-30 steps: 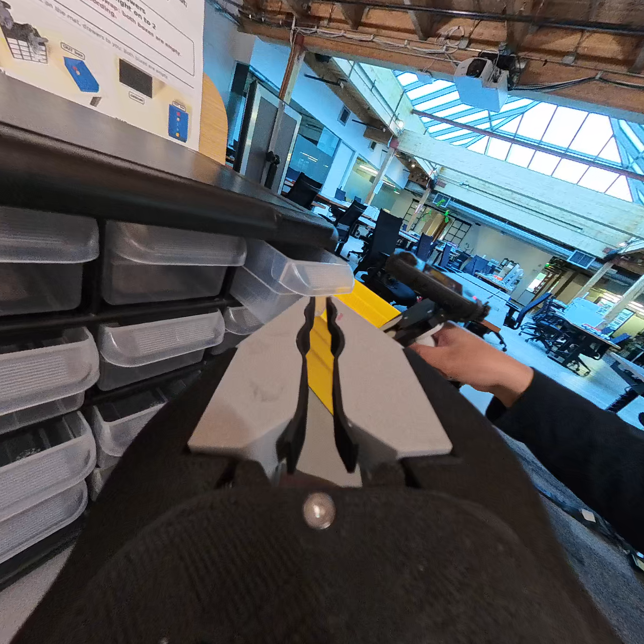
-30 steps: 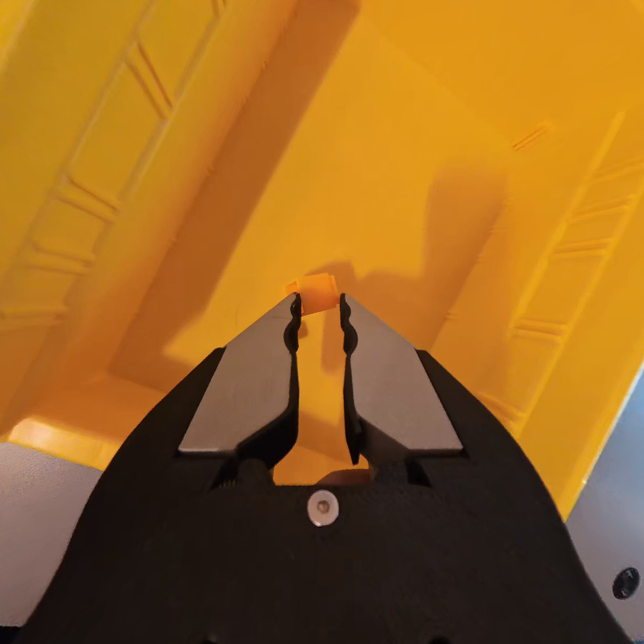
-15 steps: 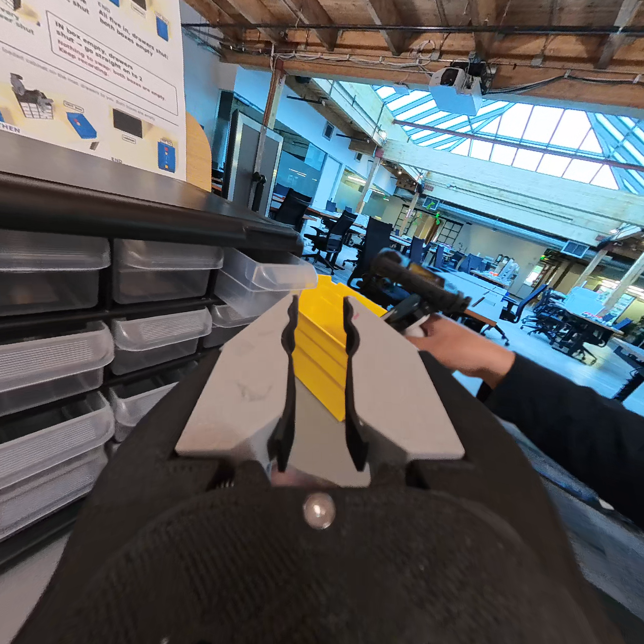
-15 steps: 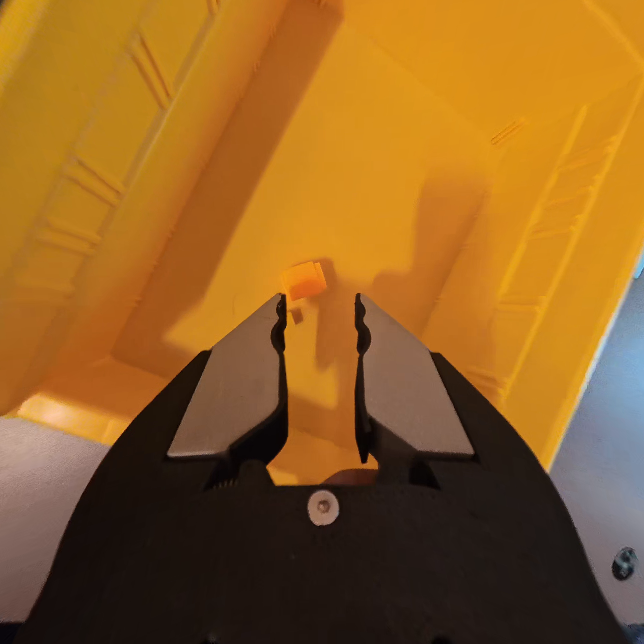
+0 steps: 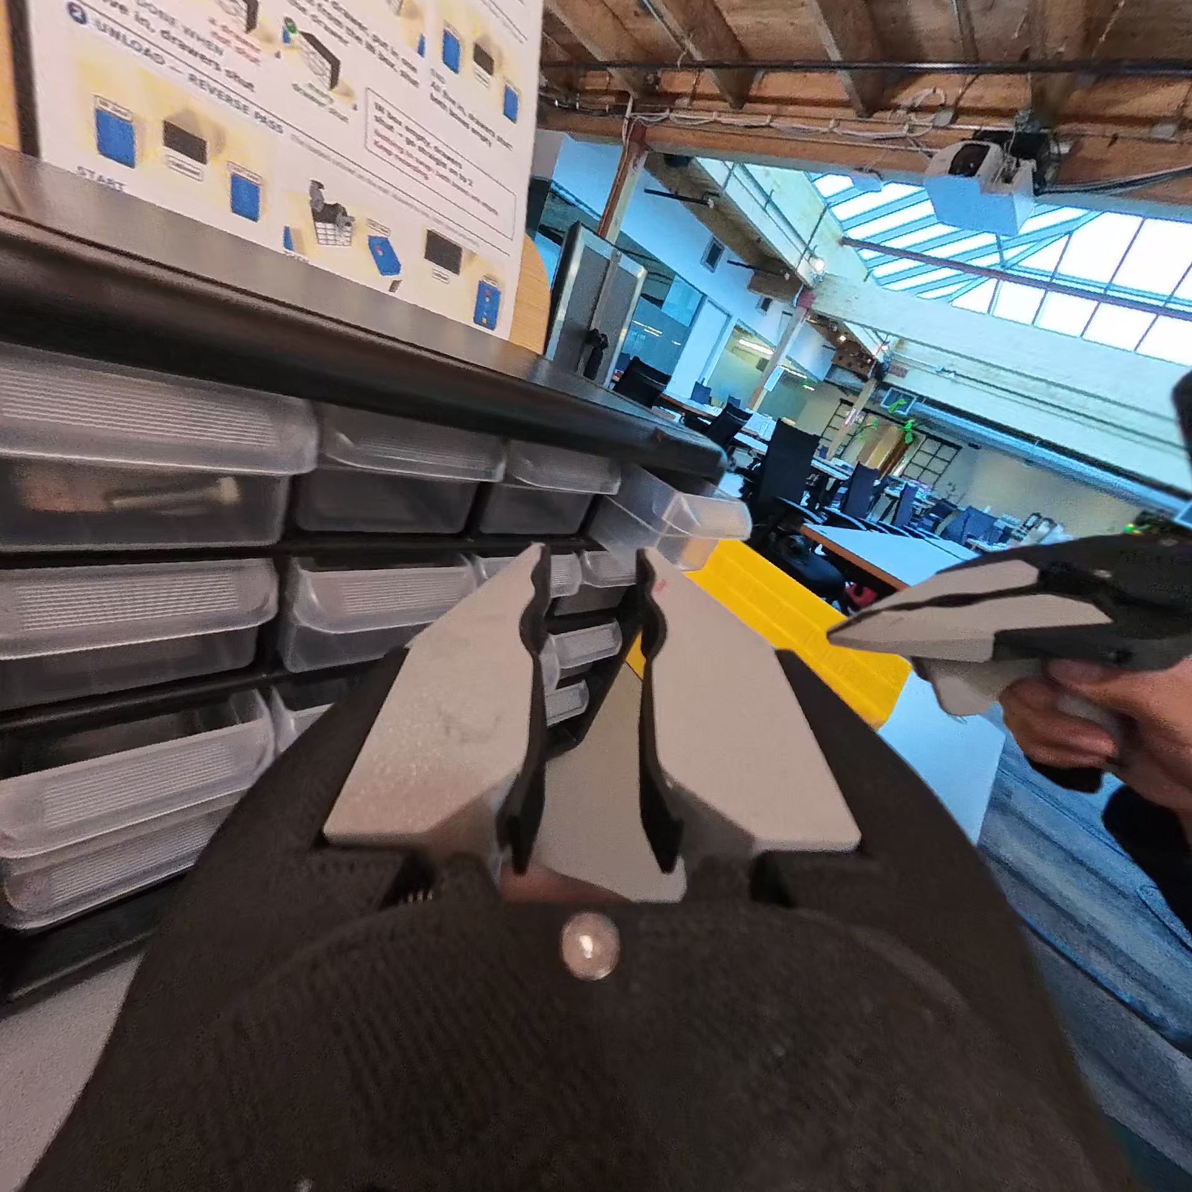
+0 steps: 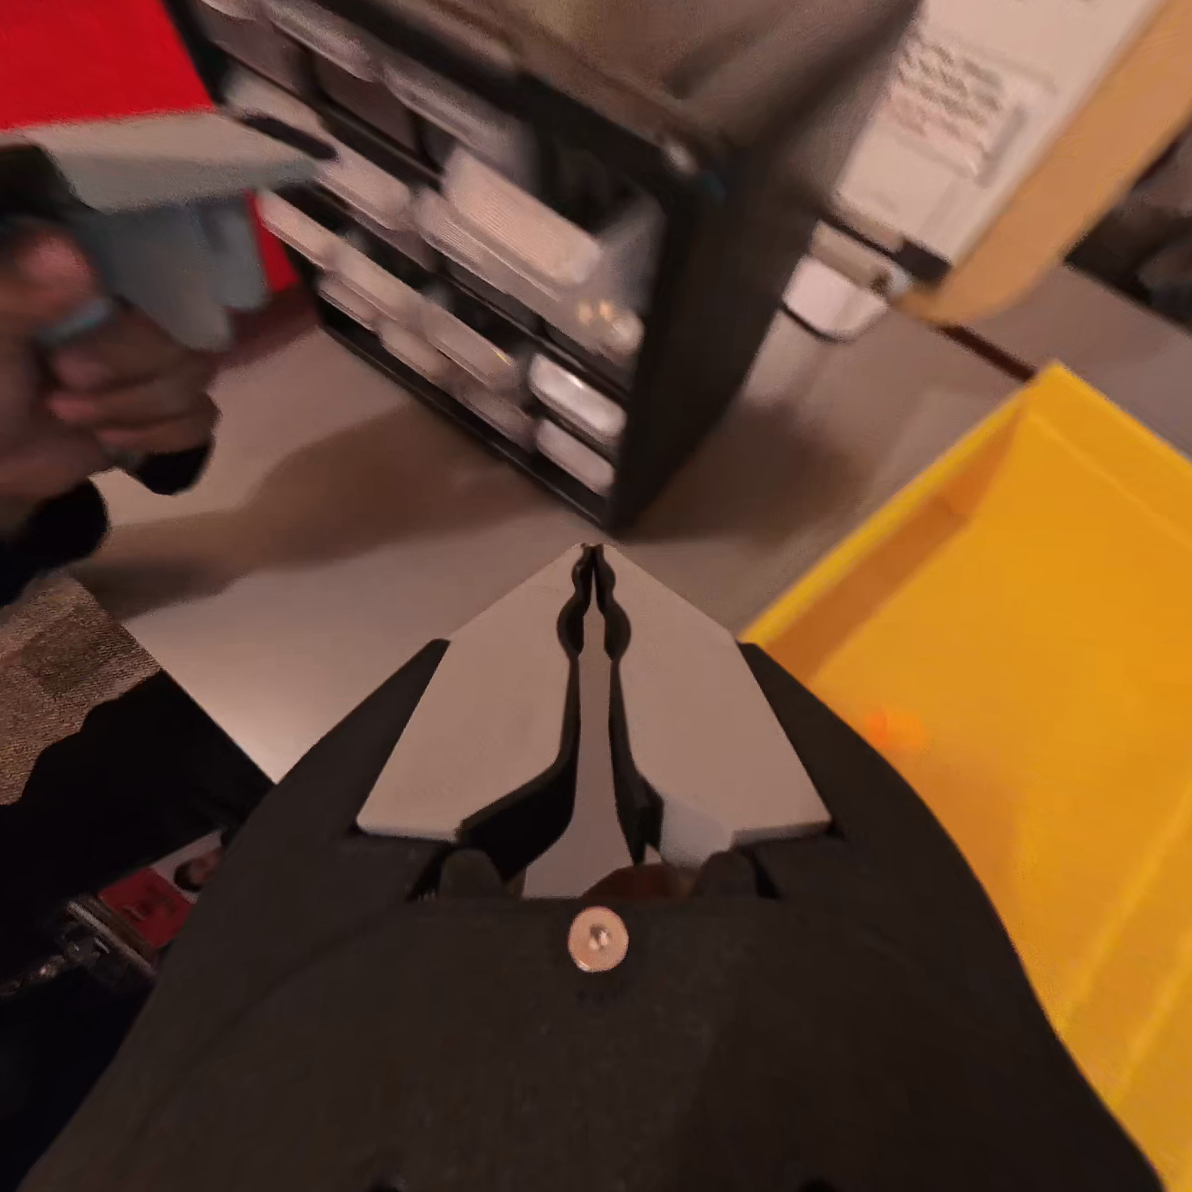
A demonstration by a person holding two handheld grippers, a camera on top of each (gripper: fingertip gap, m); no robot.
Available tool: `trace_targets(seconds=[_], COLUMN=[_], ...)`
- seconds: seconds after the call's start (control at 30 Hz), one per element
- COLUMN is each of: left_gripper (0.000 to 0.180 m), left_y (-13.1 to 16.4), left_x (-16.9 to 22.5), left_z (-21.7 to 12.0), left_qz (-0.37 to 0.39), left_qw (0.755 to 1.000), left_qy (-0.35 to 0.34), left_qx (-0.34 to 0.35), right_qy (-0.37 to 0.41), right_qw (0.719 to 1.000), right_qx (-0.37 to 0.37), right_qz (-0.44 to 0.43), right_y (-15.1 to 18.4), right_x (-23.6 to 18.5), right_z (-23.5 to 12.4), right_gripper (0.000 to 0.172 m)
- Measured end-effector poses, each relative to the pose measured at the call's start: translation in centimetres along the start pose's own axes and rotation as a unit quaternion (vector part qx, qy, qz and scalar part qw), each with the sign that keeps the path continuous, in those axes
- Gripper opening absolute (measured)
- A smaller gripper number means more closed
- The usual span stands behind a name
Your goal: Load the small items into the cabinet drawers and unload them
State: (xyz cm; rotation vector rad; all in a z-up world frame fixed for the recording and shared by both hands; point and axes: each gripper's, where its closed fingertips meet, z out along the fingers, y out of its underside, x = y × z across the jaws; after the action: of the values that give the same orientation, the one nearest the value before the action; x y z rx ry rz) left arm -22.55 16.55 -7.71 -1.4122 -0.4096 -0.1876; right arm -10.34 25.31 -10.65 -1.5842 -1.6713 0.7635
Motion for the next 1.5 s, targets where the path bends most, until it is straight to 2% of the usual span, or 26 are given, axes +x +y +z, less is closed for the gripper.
trace_targets(seconds=[0.17, 0.23, 0.37, 0.47, 0.53, 0.67, 0.77, 0.8, 0.87, 1.0, 1.13, 1.2, 1.33, 1.43, 1.5], left_gripper=[0.024, 0.024, 0.024, 0.025, 0.027, 0.035, 0.038, 0.037, 0.024, 0.028, 0.031, 0.03, 0.012, 0.011, 0.007], left_y=[-0.4, -0.4, -0.1, 0.1, 0.2, -0.1, -1.1, -1.3, -1.3, -0.7, -0.6, -0.7, -0.3, -0.1, -0.3], left_x=[-1.3, -1.4, -1.3, -0.7, -0.2, 0.1, -0.7, -0.7, -1.2, -1.1, 0.1, -0.1, -0.5, -0.3, -0.1], left_z=[-0.6, -0.8, -0.7, -0.4, -0.1, 1.3, 2.8, 3.2, 3.7, 4.0, 4.4, 4.8, 5.8, 6.3, 6.3], left_qz=[0.002, -0.006, -0.016, -0.024, -0.022, -0.009, -0.05, -0.068, -0.086, -0.097, -0.191, -0.208, -0.232, -0.267, -0.265], left_qw=[1.0, 1.0, 1.0, 1.0, 1.0, 1.0, 0.998, 0.997, 0.995, 0.993, 0.98, 0.977, 0.972, 0.962, 0.963], left_qy=[-0.016, -0.011, 0.001, 0.013, 0.019, 0.006, -0.016, -0.016, -0.033, -0.041, 0.013, 0.007, 0.008, 0.025, 0.028], left_qx=[-0.002, -0.001, -0.006, -0.007, -0.007, 0.008, 0.038, 0.042, 0.042, 0.048, 0.05, 0.054, 0.042, 0.038, 0.043], right_qy=[-0.036, -0.041, 0.029, 0.027, 0.037, 0.041, 0.024, 0.023, 0.018, -0.003, -0.009, -0.008, -0.008, -0.018, -0.019], right_qw=[0.999, 0.999, 0.999, 0.999, 0.999, 0.996, 0.996, 0.996, 0.995, 0.994, 0.993, 0.993, 0.992, 0.991, 0.99], right_qx=[0.035, 0.033, 0.037, 0.039, 0.028, 0.053, 0.066, 0.07, 0.082, 0.107, 0.117, 0.119, 0.126, 0.135, 0.138], right_qz=[-0.02, -0.002, -0.002, 0.0, -0.024, -0.067, -0.061, -0.057, -0.047, -0.022, -0.009, -0.005, -0.003, -0.005, -0.01], right_y=[-5.4, -6.2, -7.1, -7.2, -6.5, -4.9, -3.0, -2.5, -1.7, -0.9, 0.0, 0.5, 1.1, 0.8, 0.7], right_x=[-2.7, -2.5, 0.5, 0.0, -0.8, -2.9, -4.4, -4.5, -4.7, -5.0, -4.6, -4.4, -4.4, -5.0, -5.2], right_z=[3.6, 5.3, 8.1, 9.0, 8.4, 5.7, 3.8, 3.1, 1.7, -1.0, -2.6, -3.0, -4.1, -5.0, -5.4], right_gripper=[0.0, 0.0, 0.0, 0.0, 0.0, 0.003, 0.003, 0.003, 0.003, 0.003, 0.003, 0.003, 0.003, 0.003, 0.003])
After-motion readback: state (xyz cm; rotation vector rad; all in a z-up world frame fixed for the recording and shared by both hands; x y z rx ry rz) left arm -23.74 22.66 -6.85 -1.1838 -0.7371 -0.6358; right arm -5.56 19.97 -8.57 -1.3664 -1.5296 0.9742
